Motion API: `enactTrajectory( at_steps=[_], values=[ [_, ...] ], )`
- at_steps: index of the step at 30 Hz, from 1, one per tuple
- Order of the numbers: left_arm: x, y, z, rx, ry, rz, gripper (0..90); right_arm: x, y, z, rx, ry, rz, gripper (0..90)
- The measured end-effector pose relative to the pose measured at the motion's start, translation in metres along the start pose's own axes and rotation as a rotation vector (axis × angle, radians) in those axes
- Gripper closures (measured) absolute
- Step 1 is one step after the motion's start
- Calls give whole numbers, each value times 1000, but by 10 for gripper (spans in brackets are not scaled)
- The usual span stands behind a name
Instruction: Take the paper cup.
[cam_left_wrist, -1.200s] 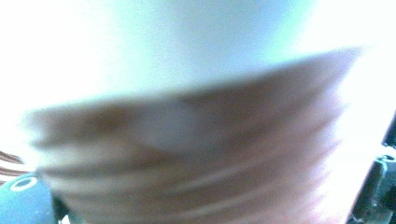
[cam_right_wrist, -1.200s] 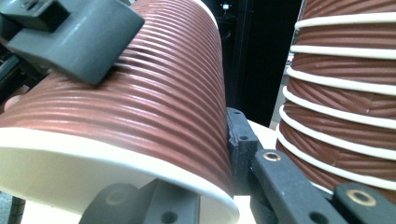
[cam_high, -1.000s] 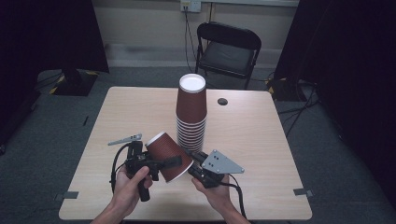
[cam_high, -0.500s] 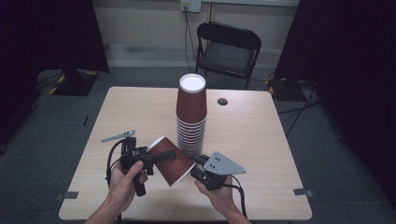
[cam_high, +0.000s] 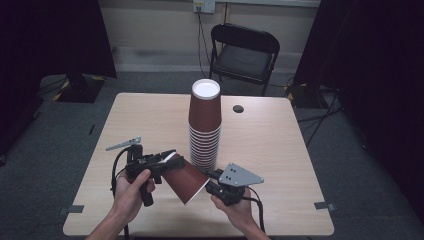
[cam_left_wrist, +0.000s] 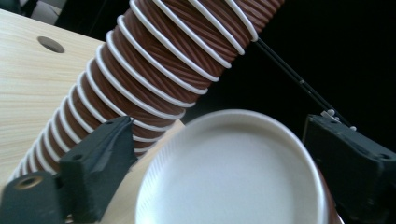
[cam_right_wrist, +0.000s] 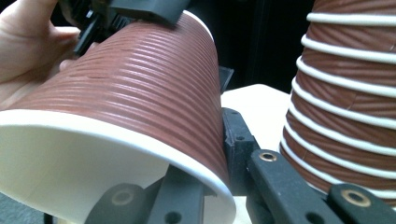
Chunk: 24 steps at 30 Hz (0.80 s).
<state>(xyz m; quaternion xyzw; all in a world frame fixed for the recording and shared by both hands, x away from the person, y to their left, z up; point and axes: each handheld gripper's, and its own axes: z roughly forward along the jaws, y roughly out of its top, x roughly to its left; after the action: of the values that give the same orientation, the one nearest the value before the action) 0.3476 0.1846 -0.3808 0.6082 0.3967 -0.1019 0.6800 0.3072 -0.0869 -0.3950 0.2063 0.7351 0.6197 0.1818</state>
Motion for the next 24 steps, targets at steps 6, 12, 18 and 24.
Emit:
enactTrajectory(
  at_steps=[6,12,18,24],
  values=[
    [3,-1,-1,14,46,32,142,-2,-2,1,57,36,18,864],
    [2,0,-2,15,90,95,152,-5,-3,-2,94,46,31,864],
    [3,1,-7,1,87,157,151,-12,-6,-1,136,55,64,862],
    [2,2,-9,28,113,207,161,-17,-8,-1,171,63,98,860]
  ],
)
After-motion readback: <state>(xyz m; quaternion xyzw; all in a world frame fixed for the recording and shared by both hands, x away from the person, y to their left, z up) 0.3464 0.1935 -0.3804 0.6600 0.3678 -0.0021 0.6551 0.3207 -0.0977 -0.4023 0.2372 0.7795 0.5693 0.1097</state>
